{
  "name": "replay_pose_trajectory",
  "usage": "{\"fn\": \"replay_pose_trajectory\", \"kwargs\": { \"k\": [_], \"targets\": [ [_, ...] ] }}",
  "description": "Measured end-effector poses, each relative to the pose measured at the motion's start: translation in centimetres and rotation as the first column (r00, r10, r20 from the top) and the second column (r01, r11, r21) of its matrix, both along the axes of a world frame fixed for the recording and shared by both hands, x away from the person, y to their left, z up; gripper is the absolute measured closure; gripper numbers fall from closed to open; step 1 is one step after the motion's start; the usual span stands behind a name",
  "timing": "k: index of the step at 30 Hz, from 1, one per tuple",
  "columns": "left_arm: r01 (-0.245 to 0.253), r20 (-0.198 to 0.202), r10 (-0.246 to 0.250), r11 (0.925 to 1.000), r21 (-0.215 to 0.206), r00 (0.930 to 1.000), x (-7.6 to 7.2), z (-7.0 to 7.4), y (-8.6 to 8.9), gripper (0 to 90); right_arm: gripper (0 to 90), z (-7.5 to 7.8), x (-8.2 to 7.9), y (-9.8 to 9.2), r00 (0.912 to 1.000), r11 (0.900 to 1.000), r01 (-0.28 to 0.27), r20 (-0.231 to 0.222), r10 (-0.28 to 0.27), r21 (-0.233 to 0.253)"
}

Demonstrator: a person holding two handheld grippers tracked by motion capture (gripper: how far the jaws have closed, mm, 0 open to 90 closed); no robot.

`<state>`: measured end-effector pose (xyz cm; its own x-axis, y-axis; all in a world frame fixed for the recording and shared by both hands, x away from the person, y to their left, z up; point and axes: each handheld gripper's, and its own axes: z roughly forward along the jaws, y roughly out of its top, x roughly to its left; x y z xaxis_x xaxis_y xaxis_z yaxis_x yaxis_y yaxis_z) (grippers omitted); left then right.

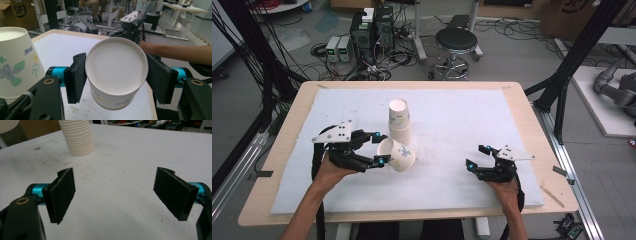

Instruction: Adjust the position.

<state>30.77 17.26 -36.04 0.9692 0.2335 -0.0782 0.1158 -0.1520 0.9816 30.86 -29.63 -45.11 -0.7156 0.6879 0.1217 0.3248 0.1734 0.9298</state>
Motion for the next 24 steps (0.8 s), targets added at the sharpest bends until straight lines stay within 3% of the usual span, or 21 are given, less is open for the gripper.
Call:
{"fn": "replay_pose_trajectory", "kwargs": {
  "k": [3, 8, 9, 15, 20, 24],
  "targets": [
    [0.0, -0.003, 0.0, 1.0, -0.006, 1.0, 0.0, 0.0, 0.1, 36.2, 17.9, 0.0, -0.1, -0.3, 1.0, 1.0, -0.004, 0.001, 0.004, 0.026],
    [0.0, -0.005, 0.0, 0.9998, -0.019, 1.0, 0.1, -0.1, 0.2, 36.2, 17.9, 0.5, 0.0, -0.4, 0.9997, 0.999, -0.026, 0.005, 0.026, 0.03],
    [0.001, -0.007, -0.001, 0.9997, -0.024, 1.0, 0.2, -0.1, 0.2, 36.2, 17.9, 1.2, -0.1, -0.4, 0.9989, 0.999, -0.04, 0.024, 0.039, 0.035],
    [0.011, -0.012, -0.011, 0.9994, -0.033, 0.9999, 0.3, -0.3, 0.1, 36.2, 17.9, 2.5, -0.3, 0.1, 0.9955, 0.995, -0.091, 0.027, 0.09, 0.042],
    [0.014, -0.011, -0.014, 0.9996, -0.024, 0.9998, 0.4, -0.4, -0.4, 36.2, 17.9, 3.7, -0.4, 1.1, 0.9854, 0.985, -0.168, 0.034, 0.167, 0.039],
    [0.02, -0.008, -0.02, 0.9995, -0.025, 0.9998, 0.4, -0.5, -1.1, 36.2, 17.9, 5.6, -0.2, 2.6, 0.9615, 0.963, -0.27, 0.063, 0.267, 0.029]
  ]
}}
